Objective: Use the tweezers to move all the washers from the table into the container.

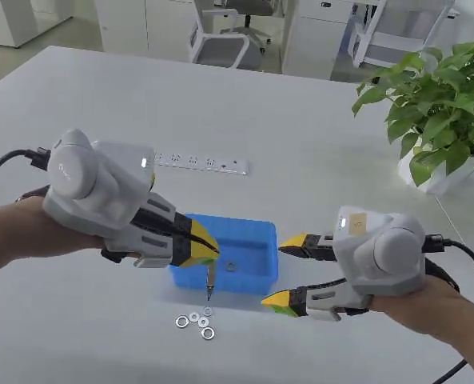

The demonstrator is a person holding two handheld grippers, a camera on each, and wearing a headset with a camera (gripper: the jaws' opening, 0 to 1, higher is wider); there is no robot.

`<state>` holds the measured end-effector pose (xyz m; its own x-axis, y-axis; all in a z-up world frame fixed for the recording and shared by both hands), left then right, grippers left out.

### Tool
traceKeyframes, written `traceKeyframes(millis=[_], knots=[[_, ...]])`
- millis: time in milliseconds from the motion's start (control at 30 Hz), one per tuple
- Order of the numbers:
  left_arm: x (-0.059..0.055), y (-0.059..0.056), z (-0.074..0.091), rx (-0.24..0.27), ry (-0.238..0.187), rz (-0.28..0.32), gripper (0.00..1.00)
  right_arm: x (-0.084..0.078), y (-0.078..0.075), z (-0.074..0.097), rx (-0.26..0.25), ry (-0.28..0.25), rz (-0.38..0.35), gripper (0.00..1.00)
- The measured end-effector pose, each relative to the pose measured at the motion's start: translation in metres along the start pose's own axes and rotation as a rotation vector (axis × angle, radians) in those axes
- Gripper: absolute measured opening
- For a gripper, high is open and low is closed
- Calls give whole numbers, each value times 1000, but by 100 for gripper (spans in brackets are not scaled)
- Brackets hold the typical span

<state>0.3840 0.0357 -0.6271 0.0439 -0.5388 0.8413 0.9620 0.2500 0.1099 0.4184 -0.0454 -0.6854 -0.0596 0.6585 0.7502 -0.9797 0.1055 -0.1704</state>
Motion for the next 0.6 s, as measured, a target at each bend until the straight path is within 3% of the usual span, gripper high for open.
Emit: traceKeyframes(millis=[367, 600], knots=[[-12, -14, -9, -19, 1, 11, 5, -9, 12, -1, 14, 12, -14, 51], [-20, -15, -15, -25, 5, 16, 5, -13, 18, -2, 20, 14, -33, 51]])
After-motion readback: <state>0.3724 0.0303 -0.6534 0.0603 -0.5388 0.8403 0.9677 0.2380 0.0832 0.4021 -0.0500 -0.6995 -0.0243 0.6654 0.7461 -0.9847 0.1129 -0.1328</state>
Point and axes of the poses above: the centre of the closed fingertips' face, and the gripper's own axes: z roughly backward along the fingers, y roughly to its left, x roughly out of its top, the point moved 2 cm from there along z, roughly backward along the fingers, and after that the axes turned 1 degree about y, right-handed, at the moved point
